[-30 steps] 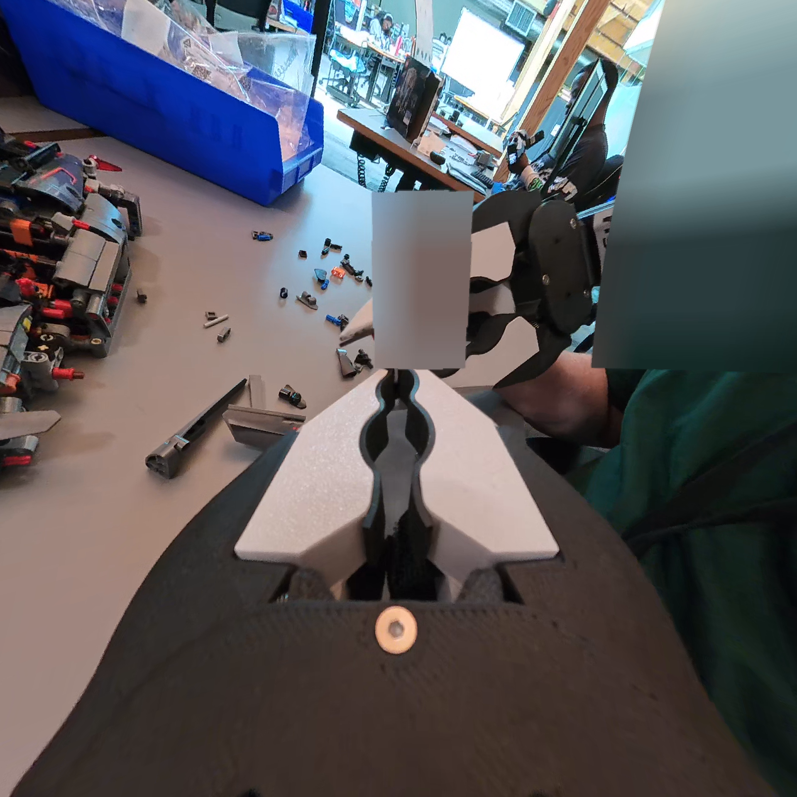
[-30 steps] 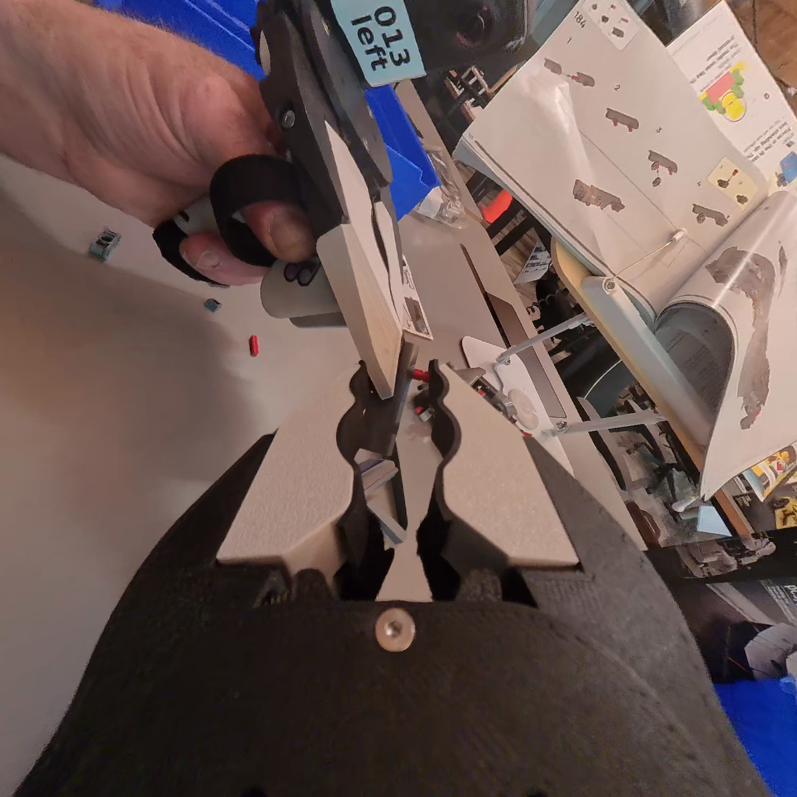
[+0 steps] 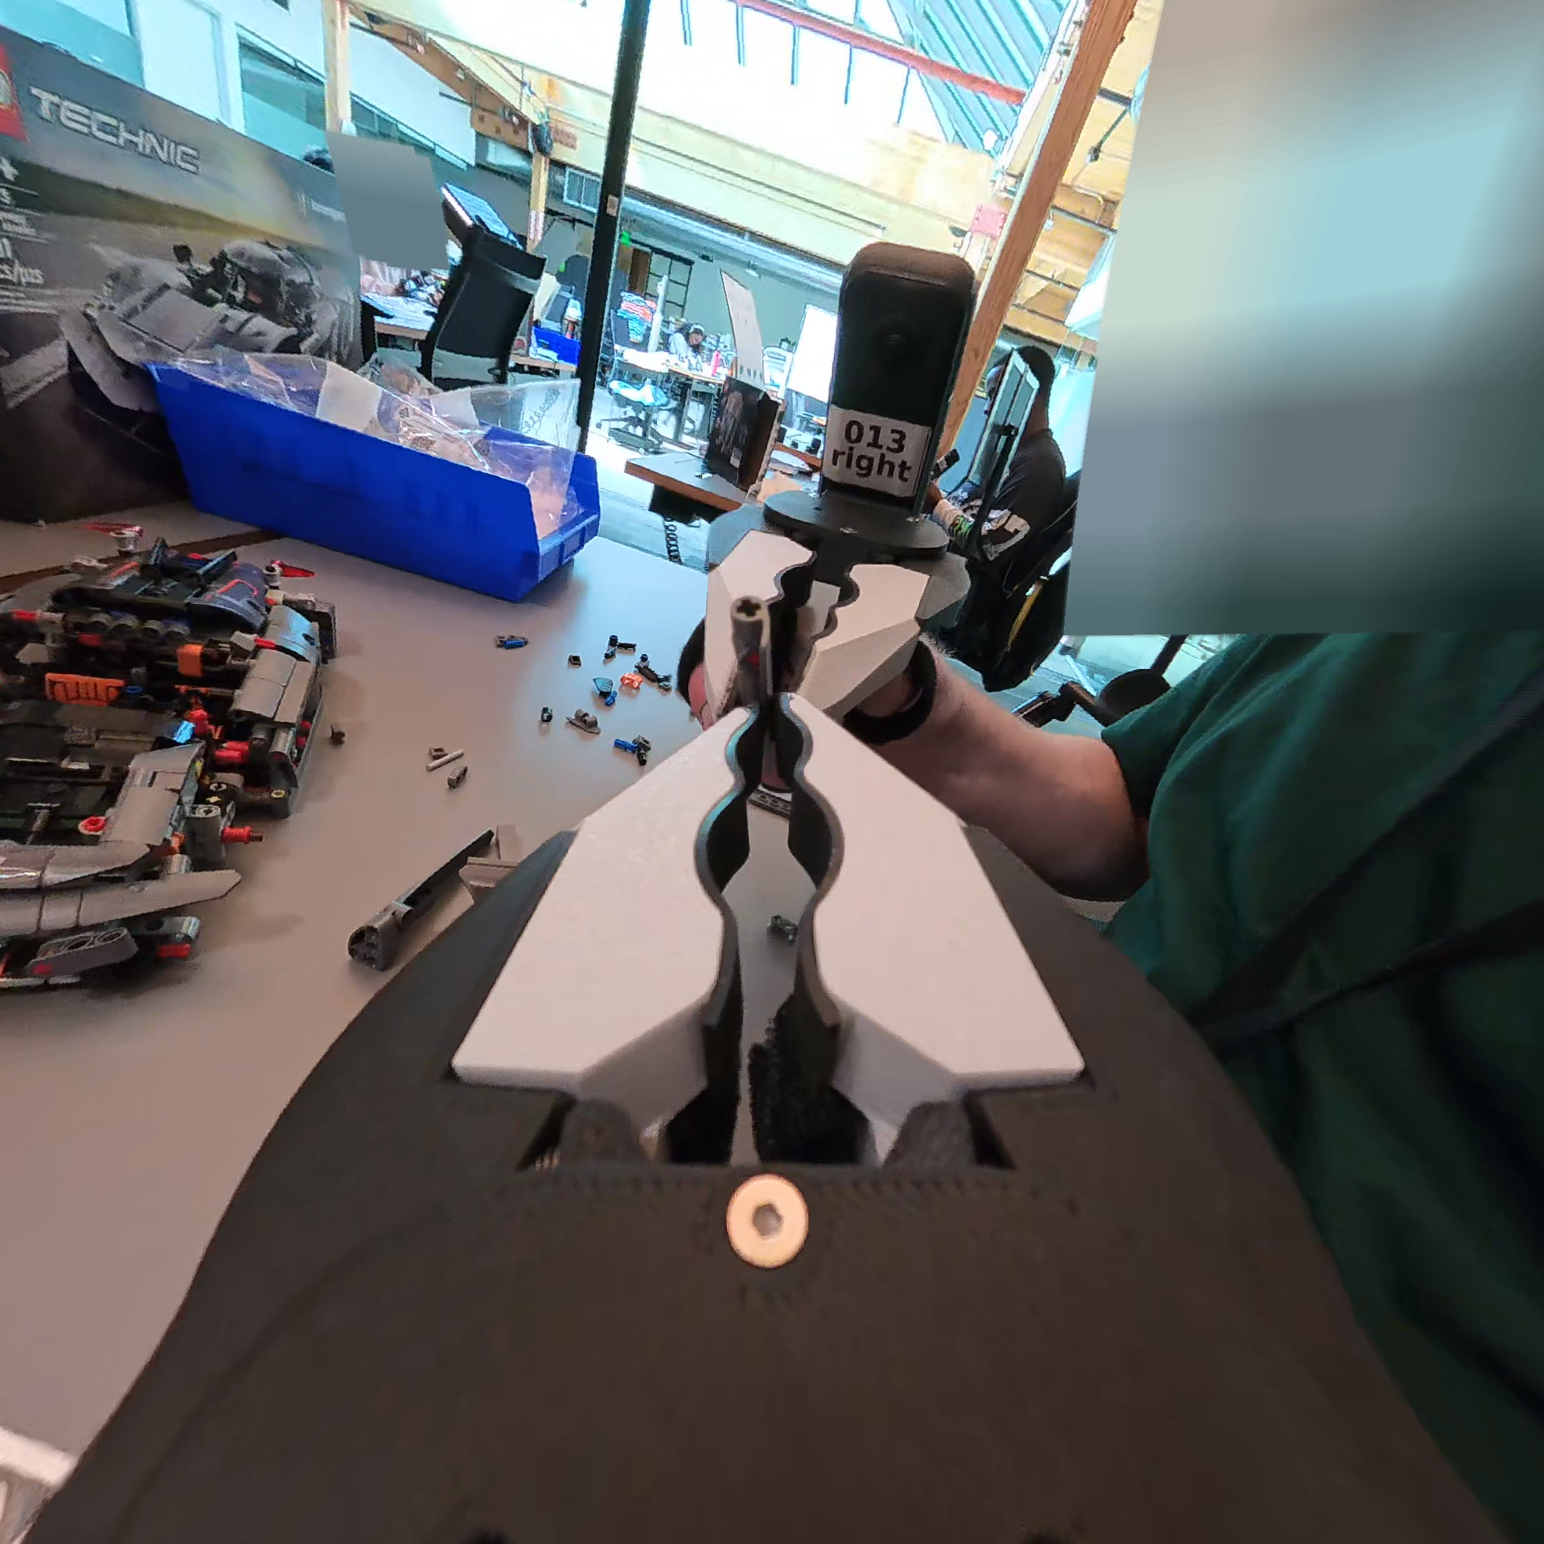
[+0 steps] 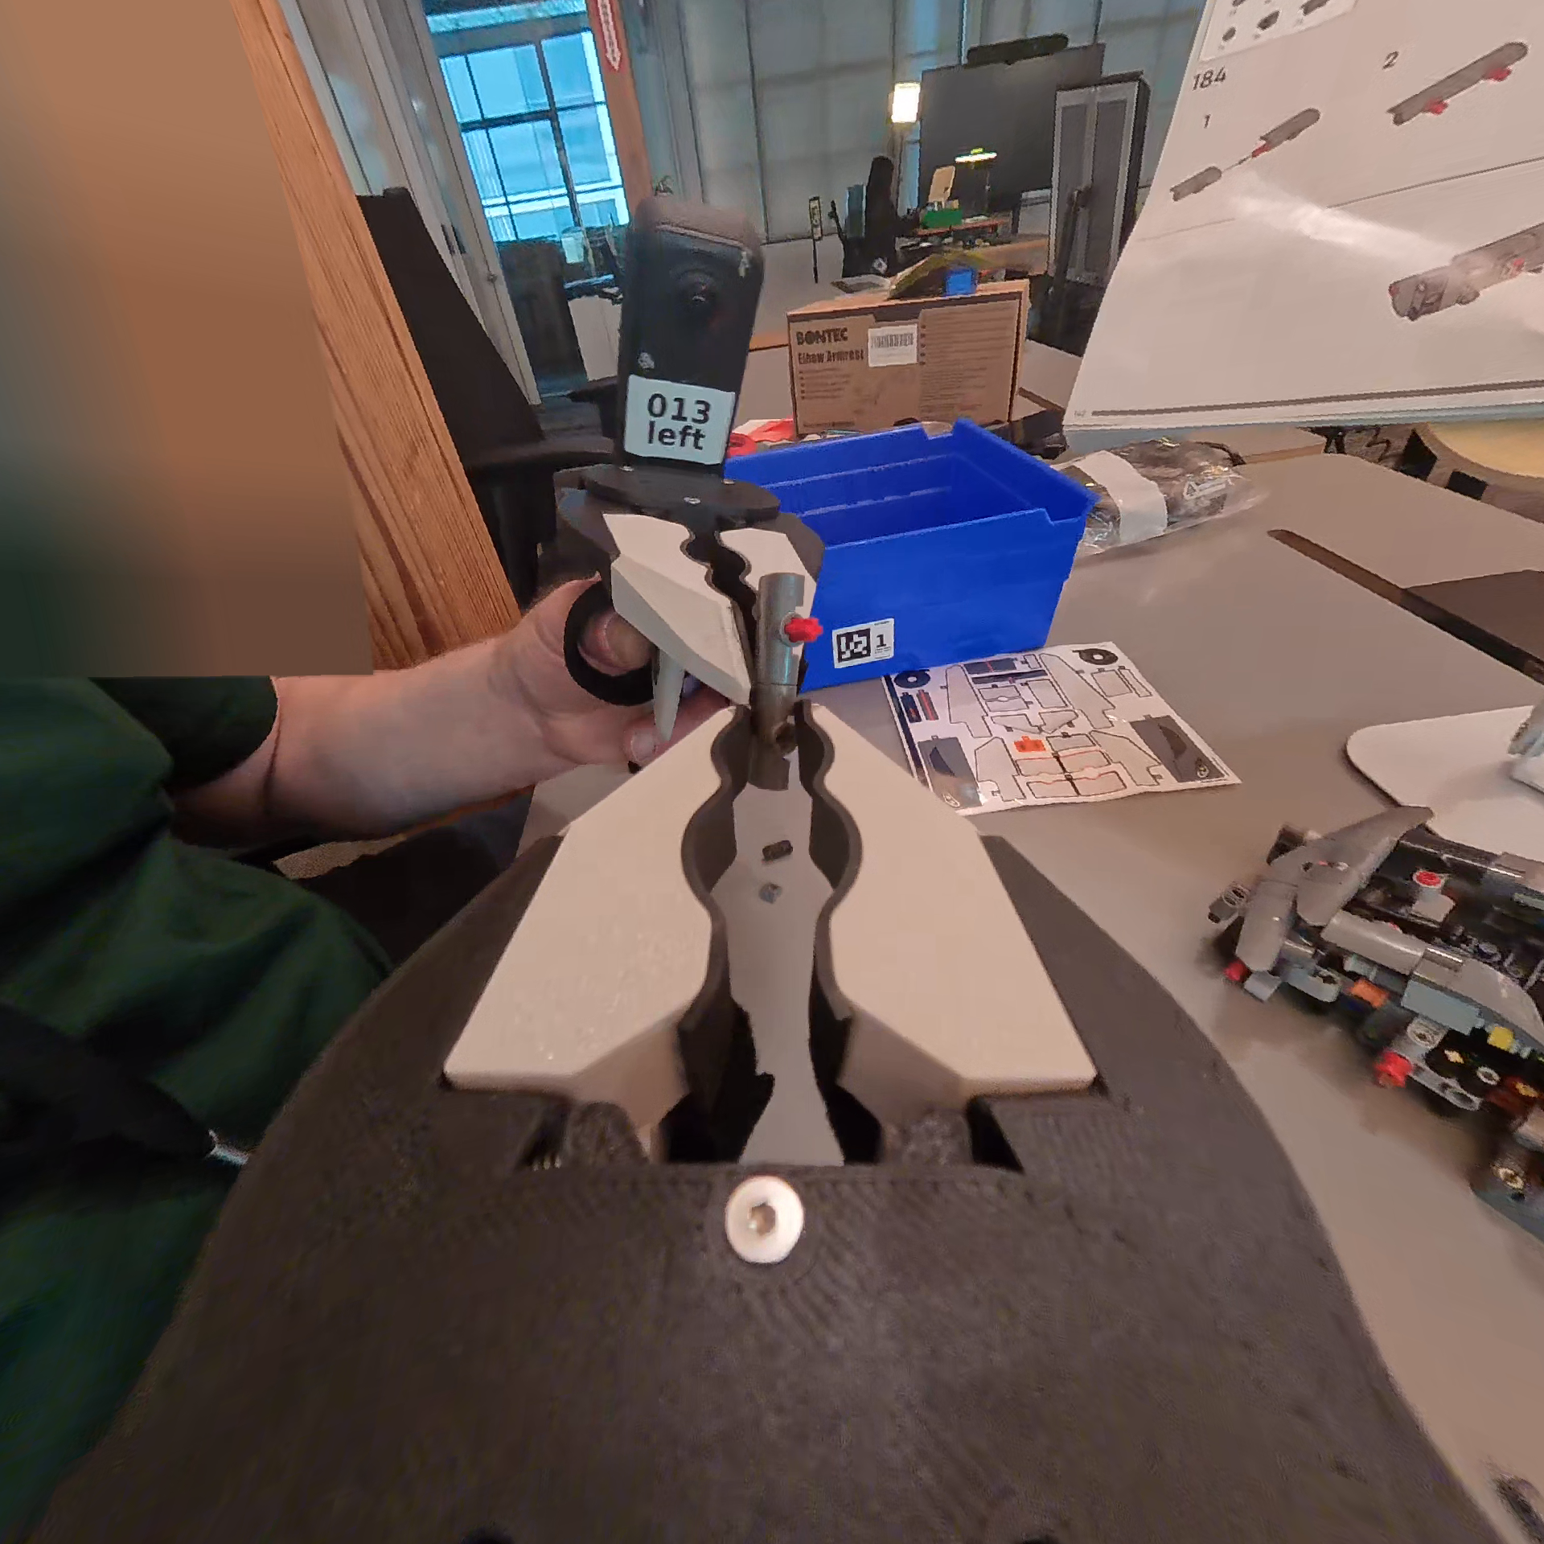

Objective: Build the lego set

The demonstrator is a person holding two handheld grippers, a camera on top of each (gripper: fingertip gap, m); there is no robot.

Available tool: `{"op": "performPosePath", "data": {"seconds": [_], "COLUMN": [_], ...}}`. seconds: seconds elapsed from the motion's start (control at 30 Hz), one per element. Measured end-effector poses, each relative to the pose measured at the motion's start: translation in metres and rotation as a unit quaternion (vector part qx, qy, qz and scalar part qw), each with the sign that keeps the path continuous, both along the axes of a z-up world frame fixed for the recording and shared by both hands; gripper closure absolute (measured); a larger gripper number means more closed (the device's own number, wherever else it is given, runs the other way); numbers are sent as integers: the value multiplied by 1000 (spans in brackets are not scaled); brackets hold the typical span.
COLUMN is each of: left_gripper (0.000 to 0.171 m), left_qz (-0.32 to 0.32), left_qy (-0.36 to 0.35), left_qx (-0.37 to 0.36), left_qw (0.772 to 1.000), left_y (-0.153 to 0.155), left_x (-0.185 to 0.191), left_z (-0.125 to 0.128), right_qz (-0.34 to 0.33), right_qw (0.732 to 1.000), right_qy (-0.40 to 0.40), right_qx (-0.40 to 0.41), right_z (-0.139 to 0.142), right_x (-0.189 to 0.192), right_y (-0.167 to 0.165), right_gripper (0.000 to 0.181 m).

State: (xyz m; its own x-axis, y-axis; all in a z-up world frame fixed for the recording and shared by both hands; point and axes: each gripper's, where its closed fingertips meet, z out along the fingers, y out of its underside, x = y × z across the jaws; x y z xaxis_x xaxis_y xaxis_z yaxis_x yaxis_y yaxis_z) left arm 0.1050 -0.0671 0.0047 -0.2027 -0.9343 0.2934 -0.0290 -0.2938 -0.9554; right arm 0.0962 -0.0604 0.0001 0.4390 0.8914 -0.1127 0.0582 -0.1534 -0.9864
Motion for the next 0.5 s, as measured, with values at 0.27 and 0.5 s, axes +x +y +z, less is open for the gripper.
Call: {"op": "performPosePath", "data": {"seconds": [0.27, 0.5], "left_gripper": [171, 170], "left_qz": [-4, -5], "left_qy": [-13, -32], "left_qx": [-7, -25], "left_qw": [1000, 999], "left_y": [2, 4], "left_x": [-11, -12], "left_z": [4, 7], "right_qz": [33, 25], "right_qw": [998, 999], "right_qy": [27, 35], "right_qx": [-42, -30], "right_z": [3, 6], "right_x": [-2, -4], "right_y": [-1, 3], "right_gripper": [175, 177]}}
